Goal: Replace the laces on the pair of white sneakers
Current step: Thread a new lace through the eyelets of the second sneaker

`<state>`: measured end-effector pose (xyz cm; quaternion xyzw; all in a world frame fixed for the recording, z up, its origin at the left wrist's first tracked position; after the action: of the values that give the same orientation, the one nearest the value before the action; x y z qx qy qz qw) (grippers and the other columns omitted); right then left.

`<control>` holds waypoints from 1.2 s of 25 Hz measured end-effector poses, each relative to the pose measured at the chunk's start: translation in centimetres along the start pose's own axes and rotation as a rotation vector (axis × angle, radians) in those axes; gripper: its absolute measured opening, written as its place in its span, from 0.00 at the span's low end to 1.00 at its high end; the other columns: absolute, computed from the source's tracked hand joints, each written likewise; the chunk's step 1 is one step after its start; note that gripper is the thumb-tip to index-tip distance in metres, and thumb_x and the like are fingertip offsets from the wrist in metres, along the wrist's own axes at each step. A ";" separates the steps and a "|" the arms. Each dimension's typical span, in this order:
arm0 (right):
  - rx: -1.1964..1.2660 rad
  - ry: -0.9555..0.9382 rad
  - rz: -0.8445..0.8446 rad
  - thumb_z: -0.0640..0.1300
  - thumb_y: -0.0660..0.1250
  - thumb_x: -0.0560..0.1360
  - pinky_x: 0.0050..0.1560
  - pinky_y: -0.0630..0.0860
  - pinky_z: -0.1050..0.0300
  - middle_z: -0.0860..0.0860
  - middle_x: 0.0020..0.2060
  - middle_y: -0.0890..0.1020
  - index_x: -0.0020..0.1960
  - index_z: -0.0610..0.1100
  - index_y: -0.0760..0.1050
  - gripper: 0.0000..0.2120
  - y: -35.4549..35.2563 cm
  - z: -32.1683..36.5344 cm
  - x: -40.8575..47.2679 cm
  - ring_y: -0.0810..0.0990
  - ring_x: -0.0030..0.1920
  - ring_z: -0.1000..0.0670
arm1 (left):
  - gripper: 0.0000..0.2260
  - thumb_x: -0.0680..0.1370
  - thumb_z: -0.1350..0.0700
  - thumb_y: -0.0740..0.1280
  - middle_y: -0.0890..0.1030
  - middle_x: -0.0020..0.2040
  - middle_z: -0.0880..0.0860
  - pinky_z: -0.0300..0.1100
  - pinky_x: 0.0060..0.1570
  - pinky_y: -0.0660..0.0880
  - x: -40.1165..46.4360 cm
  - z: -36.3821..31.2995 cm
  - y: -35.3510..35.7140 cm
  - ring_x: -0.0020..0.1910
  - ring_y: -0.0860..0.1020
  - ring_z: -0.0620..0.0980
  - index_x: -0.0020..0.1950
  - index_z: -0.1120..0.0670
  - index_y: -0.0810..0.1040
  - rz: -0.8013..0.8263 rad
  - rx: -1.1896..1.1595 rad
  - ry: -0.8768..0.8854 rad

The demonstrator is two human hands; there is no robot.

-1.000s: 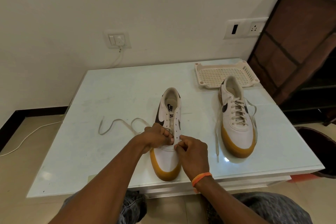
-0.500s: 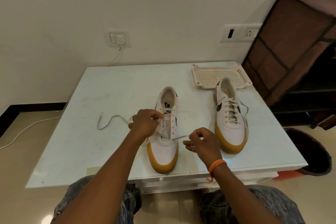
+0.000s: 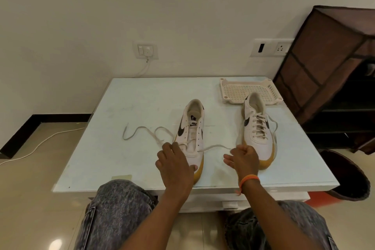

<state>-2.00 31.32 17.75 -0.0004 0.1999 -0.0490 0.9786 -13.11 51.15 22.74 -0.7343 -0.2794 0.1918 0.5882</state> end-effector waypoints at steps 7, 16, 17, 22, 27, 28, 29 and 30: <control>-0.717 -0.620 0.233 0.43 0.68 0.77 0.57 0.78 0.58 0.49 0.55 0.80 0.56 0.43 0.80 0.09 7.2 -0.8 -3.4 0.78 0.50 0.54 | 0.16 0.79 0.50 0.66 0.75 0.64 0.50 0.40 0.54 0.73 -1.5 -0.5 1.7 0.61 0.73 0.49 0.67 0.51 0.75 0.059 -0.281 0.082; -0.631 -0.461 -0.017 0.38 0.70 0.74 0.39 0.82 0.45 0.50 0.34 0.81 0.37 0.48 0.76 0.09 0.3 2.1 1.1 0.82 0.33 0.50 | 0.14 0.80 0.52 0.65 0.75 0.63 0.51 0.42 0.52 0.73 -1.5 -0.5 1.7 0.62 0.73 0.50 0.65 0.53 0.76 0.096 -0.254 0.108; -0.583 -0.418 -0.071 0.38 0.70 0.75 0.38 0.82 0.44 0.49 0.33 0.81 0.37 0.48 0.76 0.10 -0.9 2.3 1.7 0.82 0.32 0.49 | 0.14 0.80 0.52 0.66 0.75 0.63 0.51 0.43 0.53 0.73 -1.5 -0.5 1.7 0.62 0.73 0.50 0.65 0.53 0.76 0.100 -0.258 0.106; -0.426 -0.268 -0.147 0.34 0.67 0.75 0.35 0.82 0.40 0.42 0.40 0.81 0.44 0.41 0.78 0.05 -2.4 2.0 2.6 0.83 0.34 0.42 | 0.14 0.81 0.52 0.65 0.74 0.65 0.51 0.42 0.55 0.72 -1.4 -0.3 1.4 0.64 0.72 0.50 0.65 0.53 0.76 0.127 -0.269 0.083; -0.872 -0.663 0.270 0.40 0.71 0.73 0.63 0.72 0.54 0.47 0.67 0.72 0.68 0.44 0.73 0.24 5.6 0.3 -2.1 0.73 0.64 0.47 | 0.13 0.80 0.52 0.65 0.74 0.64 0.50 0.42 0.53 0.72 -1.4 -0.4 1.3 0.63 0.72 0.50 0.63 0.52 0.77 0.114 -0.269 0.082; -0.862 -0.707 0.311 0.43 0.71 0.75 0.62 0.73 0.55 0.47 0.64 0.75 0.66 0.44 0.75 0.20 6.8 0.2 -3.0 0.75 0.62 0.48 | 0.14 0.80 0.51 0.65 0.74 0.64 0.50 0.42 0.54 0.72 -1.5 -0.5 1.3 0.63 0.72 0.50 0.64 0.52 0.77 0.107 -0.265 0.085; -0.814 -0.699 0.325 0.44 0.70 0.76 0.59 0.77 0.54 0.48 0.60 0.78 0.62 0.44 0.77 0.16 7.4 -0.3 -3.2 0.78 0.58 0.49 | 0.14 0.80 0.51 0.65 0.74 0.65 0.50 0.42 0.54 0.73 -1.4 -0.5 1.2 0.63 0.72 0.49 0.65 0.51 0.77 0.104 -0.262 0.084; -0.760 -0.657 0.309 0.44 0.70 0.76 0.53 0.81 0.52 0.48 0.55 0.80 0.59 0.44 0.79 0.12 7.6 -0.4 -3.3 0.80 0.53 0.49 | 0.15 0.80 0.50 0.65 0.74 0.65 0.50 0.41 0.55 0.73 -1.4 -0.5 1.2 0.64 0.72 0.49 0.66 0.50 0.76 0.103 -0.261 0.080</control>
<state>-4.42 39.24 18.46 -0.3411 -0.1159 0.1744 0.9164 -13.66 49.65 21.66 -0.8249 -0.2402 0.1542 0.4878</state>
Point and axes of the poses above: each hand's wrist, its own x-axis towards the middle knuckle, its own y-axis out of the palm, z = x × y, the point moved 7 cm from there along x, towards the middle knuckle
